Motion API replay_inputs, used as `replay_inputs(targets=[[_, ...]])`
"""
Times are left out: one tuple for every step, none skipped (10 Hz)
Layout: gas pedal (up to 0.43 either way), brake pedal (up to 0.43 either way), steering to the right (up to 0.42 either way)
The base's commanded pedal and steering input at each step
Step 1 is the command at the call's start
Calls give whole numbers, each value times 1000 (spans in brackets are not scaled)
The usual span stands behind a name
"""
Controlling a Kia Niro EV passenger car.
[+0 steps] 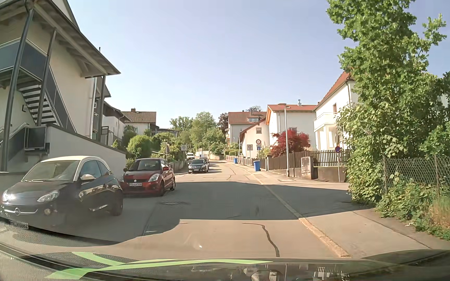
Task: Follow the waypoints while adhering to traffic rules and regulations
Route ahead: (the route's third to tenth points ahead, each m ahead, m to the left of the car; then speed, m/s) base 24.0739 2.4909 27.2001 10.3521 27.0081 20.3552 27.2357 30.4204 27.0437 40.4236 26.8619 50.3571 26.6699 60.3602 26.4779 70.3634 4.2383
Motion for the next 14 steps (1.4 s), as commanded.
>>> replay_inputs(targets=[[87, 0, -13], [87, 0, -13], [87, 0, -13], [87, 0, -14], [87, 0, -14], [98, 0, -13], [98, 0, -13], [98, 0, -14], [98, 0, -13], [118, 0, -13], [130, 0, -13], [138, 0, -13], [138, 0, -14], [138, 0, -14]])
